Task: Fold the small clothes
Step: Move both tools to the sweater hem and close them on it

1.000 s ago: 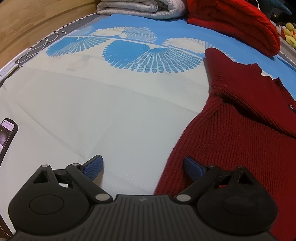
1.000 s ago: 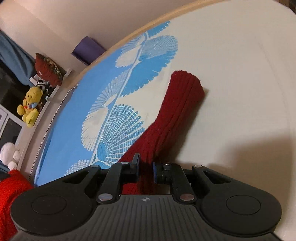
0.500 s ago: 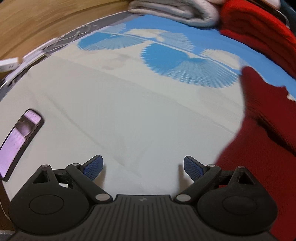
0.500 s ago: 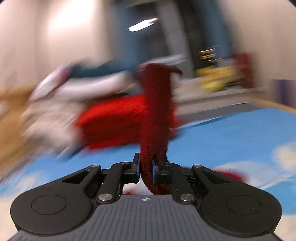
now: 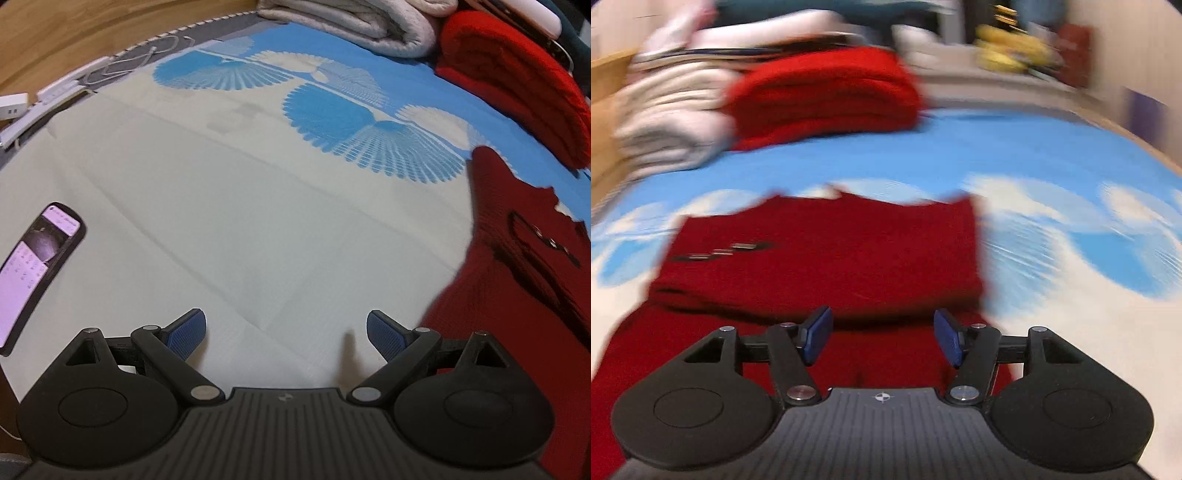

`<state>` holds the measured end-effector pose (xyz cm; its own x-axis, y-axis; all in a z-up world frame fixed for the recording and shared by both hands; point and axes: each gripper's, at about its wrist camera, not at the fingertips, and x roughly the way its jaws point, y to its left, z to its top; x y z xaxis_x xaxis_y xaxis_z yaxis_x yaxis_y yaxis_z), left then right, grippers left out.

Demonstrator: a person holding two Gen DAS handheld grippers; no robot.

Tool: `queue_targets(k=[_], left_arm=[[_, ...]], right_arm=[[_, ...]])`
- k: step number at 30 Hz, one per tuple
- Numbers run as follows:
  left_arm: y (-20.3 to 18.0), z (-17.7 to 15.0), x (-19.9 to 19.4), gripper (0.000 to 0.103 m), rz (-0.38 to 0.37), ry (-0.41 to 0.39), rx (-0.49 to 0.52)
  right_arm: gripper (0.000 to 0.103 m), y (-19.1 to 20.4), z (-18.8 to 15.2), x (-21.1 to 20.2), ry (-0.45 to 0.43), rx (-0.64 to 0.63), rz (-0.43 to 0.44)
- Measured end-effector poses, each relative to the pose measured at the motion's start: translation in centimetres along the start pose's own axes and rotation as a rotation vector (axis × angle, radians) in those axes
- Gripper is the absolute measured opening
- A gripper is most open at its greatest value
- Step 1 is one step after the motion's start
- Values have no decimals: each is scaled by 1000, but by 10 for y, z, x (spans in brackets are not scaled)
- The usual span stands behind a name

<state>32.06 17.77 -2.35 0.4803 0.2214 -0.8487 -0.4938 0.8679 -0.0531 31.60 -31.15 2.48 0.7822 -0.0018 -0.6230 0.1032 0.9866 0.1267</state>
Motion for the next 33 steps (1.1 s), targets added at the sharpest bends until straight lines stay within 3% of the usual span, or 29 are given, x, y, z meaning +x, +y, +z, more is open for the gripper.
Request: queue_targets(k=[4, 9, 13, 17, 24, 28, 33], left_arm=[[-13, -10, -4, 96, -75, 19, 83], [-26, -29, -4, 96, -177, 82, 175], [-26, -47, 3, 97, -212, 148, 192], [-24, -69, -4, 102, -209, 126, 257], [-19, -105, -25, 102, -231, 119, 388], [-12, -125, -34, 102, -234, 94, 397], [-6, -144, -50, 102, -253, 87, 381]], right_arm=[[67, -50, -37, -36, 79, 131, -55], [74, -88, -91, -70, 173, 215, -11], [74, -100, -116, -76, 197, 178, -37], [75, -120, -134, -81, 259, 217, 7], [80, -101, -147, -100, 324, 208, 216], [81, -82, -156, -110, 312, 123, 182], [81, -86, -164, -120, 296, 178, 192]])
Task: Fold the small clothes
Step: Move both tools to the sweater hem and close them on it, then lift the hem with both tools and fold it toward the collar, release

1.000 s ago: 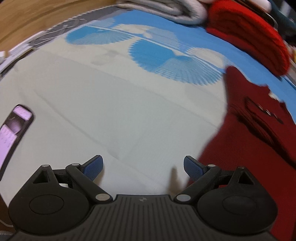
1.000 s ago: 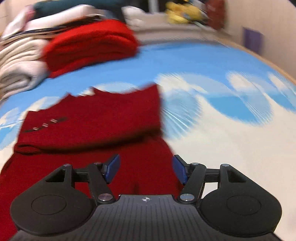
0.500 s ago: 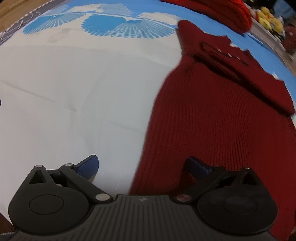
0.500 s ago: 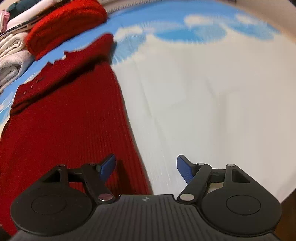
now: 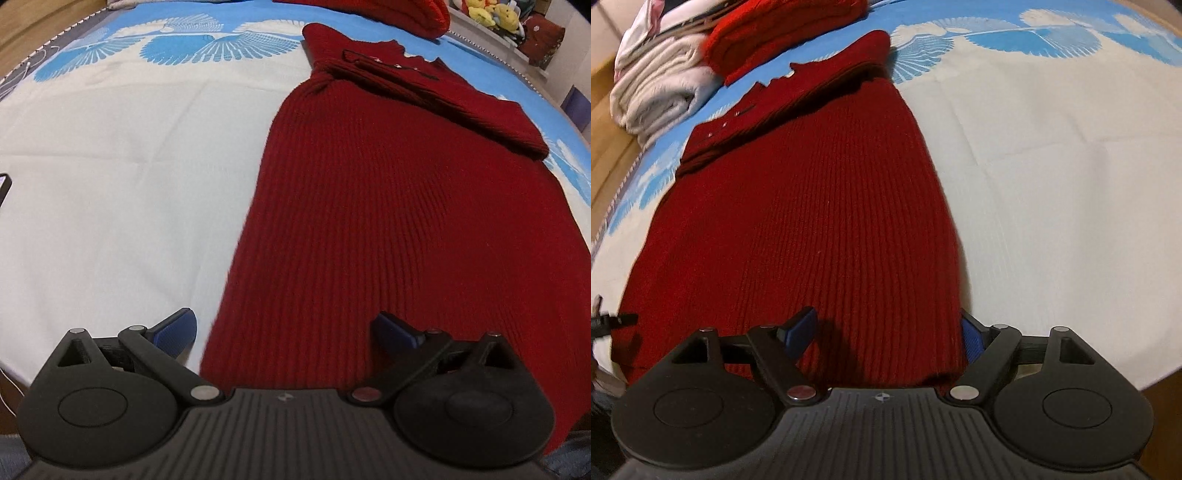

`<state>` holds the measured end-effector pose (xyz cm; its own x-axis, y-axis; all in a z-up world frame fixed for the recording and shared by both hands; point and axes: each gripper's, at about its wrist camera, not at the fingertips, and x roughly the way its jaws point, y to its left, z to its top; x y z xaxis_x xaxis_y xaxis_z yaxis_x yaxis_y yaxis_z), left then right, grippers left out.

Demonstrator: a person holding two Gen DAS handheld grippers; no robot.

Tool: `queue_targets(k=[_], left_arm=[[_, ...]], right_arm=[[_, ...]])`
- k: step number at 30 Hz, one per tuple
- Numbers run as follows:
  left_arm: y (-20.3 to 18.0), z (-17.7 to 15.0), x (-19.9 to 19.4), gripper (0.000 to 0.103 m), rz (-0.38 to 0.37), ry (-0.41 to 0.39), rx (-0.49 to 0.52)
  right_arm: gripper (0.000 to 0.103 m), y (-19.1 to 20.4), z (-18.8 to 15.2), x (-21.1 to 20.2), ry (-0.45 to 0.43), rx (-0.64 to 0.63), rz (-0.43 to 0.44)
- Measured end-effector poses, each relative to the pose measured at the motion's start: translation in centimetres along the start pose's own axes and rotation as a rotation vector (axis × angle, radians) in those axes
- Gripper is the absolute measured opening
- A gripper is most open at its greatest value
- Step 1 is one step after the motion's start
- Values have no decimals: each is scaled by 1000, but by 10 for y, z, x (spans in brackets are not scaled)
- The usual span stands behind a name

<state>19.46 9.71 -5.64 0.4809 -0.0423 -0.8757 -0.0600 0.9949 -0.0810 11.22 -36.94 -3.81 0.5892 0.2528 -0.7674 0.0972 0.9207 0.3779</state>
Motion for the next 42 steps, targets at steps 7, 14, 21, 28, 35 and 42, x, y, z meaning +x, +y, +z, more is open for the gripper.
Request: queue_targets(k=[7, 14, 21, 28, 35, 42], left_arm=[[-15, -24, -9, 103, 32, -34, 27], [-18, -28, -12, 103, 37, -33, 17], [-18, -28, -12, 103, 38, -28, 12], [-17, -27, -11, 103, 41, -24, 6], [-15, -24, -13, 96, 7, -5, 19], [8, -24, -27, 24, -118, 25, -105]], right_arm=[[81, -4, -3, 1, -17, 24, -2], [81, -1, -6, 1, -39, 30, -23], [82, -3, -6, 2, -50, 60, -15], [83, -2, -4, 3, -41, 51, -15], [71, -4, -5, 0, -26, 74, 24], [17, -2, -10, -1, 1, 101, 75]])
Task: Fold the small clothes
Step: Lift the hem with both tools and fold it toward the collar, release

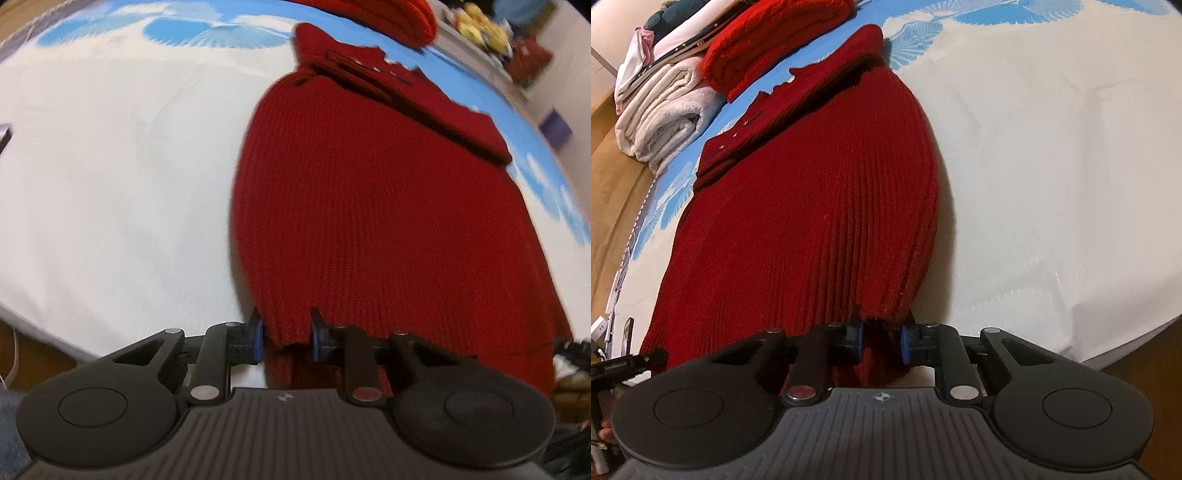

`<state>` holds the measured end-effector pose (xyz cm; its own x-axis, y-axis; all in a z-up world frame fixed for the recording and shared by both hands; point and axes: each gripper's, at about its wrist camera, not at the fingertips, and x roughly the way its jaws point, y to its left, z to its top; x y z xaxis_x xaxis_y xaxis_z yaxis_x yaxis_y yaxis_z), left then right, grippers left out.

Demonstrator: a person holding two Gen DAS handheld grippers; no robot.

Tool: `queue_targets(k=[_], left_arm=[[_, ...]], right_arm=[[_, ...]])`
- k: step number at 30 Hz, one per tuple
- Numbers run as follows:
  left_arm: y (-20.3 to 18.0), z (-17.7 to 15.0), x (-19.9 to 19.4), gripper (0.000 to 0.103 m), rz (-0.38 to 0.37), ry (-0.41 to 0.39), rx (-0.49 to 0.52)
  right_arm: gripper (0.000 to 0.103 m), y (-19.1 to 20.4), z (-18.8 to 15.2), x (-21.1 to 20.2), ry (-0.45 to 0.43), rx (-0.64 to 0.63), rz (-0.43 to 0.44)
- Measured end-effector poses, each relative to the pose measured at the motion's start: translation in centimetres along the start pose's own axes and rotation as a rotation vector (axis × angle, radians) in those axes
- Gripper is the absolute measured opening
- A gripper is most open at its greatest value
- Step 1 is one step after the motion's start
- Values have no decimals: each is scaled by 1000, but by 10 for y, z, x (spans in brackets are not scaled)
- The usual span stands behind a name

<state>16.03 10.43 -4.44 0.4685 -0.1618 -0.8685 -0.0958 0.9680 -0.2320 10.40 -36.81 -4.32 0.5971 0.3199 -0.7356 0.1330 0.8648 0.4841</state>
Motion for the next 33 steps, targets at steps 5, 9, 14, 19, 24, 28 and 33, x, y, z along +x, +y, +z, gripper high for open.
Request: queue_targets(k=[5, 9, 14, 19, 24, 28, 33], left_arm=[[-4, -9, -18, 20, 5, -61, 8], [-3, -16, -44, 19, -42, -115, 8], [7, -32, -65, 18, -72, -108, 6], [19, -55, -93, 18, -129, -97, 11], [29, -57, -126, 17, -204, -99, -11], [23, -13, -141, 17, -257, -132, -28], [4, 88, -126, 16, -265, -187, -35]], right_arm=[[14, -8, -2, -18, -70, 71, 13], [11, -11, -13, -44, -167, 87, 47], [6, -12, -35, -74, -217, 96, 103], [6, -12, -59, -114, -234, 79, 120], [6, -10, -63, -136, -231, 119, 153], [6, 7, -26, -143, -261, 111, 171], [5, 36, 75, -112, -298, 107, 161]])
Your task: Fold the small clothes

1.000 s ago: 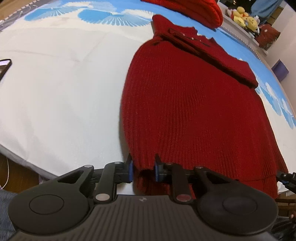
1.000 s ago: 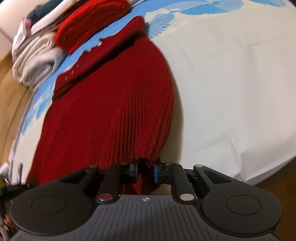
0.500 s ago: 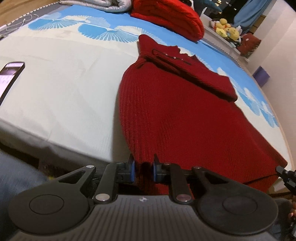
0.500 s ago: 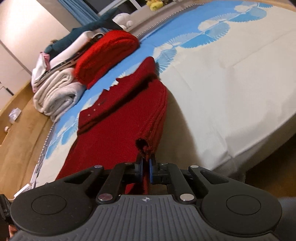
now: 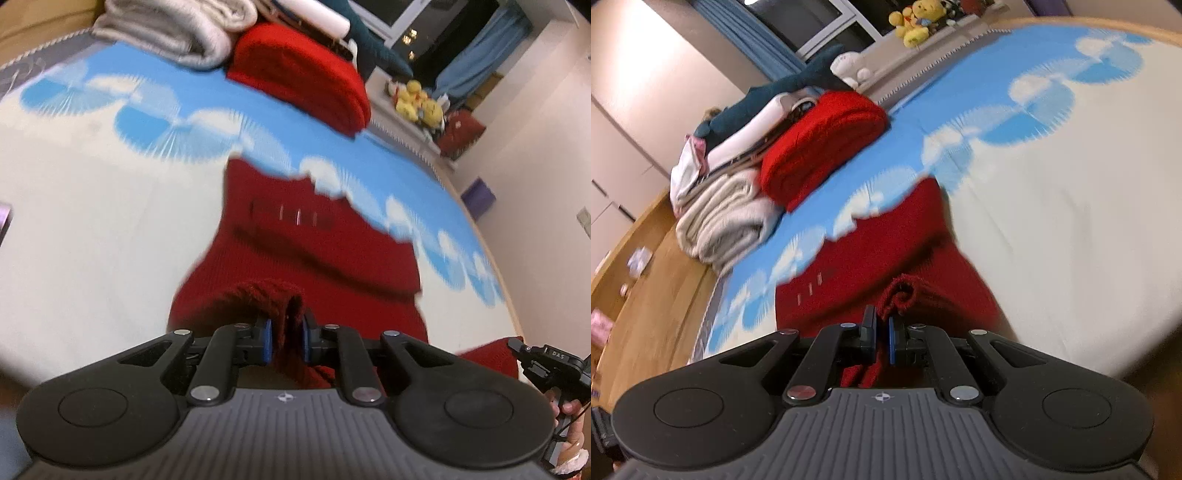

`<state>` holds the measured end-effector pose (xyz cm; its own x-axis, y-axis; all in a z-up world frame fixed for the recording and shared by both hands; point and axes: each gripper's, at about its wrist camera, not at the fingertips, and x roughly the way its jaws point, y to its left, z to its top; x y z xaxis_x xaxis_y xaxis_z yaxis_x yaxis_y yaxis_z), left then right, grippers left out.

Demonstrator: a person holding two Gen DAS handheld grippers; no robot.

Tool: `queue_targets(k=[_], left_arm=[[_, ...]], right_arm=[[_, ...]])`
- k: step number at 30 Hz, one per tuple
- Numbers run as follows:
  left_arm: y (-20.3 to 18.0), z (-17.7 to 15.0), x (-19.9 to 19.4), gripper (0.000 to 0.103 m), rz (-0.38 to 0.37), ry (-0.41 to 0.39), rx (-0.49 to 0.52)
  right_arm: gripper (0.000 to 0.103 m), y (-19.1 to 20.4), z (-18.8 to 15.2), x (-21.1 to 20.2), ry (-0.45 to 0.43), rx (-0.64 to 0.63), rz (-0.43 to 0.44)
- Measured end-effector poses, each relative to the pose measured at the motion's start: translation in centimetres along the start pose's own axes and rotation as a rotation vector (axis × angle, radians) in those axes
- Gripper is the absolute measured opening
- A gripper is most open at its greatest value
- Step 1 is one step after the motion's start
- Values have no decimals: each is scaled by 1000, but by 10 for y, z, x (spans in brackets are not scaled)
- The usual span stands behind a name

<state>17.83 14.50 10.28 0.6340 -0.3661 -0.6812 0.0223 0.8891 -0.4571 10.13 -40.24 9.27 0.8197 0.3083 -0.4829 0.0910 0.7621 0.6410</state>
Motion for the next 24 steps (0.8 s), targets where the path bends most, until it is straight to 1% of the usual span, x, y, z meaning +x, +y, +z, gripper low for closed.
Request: queue_targets(k=[3, 5, 6, 7, 8, 9, 10, 11, 12, 13, 15, 18, 19, 22, 24], left_arm=[[2, 71, 56, 15, 46, -7, -45], [7, 120, 107, 16, 105, -14, -116], [12, 143, 136, 17, 120, -24, -145], [18, 161, 160, 26, 121, -36, -171], [25, 175, 183, 47, 140, -58, -197], [31, 184, 204, 58, 200, -86, -213], [36, 191, 222, 73, 293, -107, -233], [40, 195, 234, 84, 340, -114, -228], [44, 196, 241, 87, 353, -106, -219], [49, 193, 245, 87, 348, -96, -206], [59, 178, 246, 87, 336, -61, -168], [68, 146, 234, 87, 365, -19, -139], [69, 135, 226, 87, 369, -1, -137], [63, 102, 194, 87, 387, 49, -153], [54, 77, 167, 87, 419, 53, -183]], right_arm=[[5, 13, 52, 70, 2, 21, -45], [5, 12, 91, 130, 5, 49, -103], [5, 10, 108, 160, -1, 77, -142], [6, 7, 117, 187, -7, 108, -169], [9, 2, 126, 215, -7, 126, -193], [15, -6, 132, 244, -2, 156, -235], [37, -12, 130, 263, 10, 179, -294], [60, -16, 126, 275, 25, 178, -326], [62, -19, 120, 283, 33, 159, -320], [60, -22, 111, 285, 41, 127, -293], [62, -26, 95, 279, 62, 65, -260], [65, -29, 72, 251, 54, -13, -283], [69, -31, 66, 240, 59, -15, -301], [71, -40, 49, 204, 62, 17, -305], [72, -42, 36, 182, 48, 60, -307]])
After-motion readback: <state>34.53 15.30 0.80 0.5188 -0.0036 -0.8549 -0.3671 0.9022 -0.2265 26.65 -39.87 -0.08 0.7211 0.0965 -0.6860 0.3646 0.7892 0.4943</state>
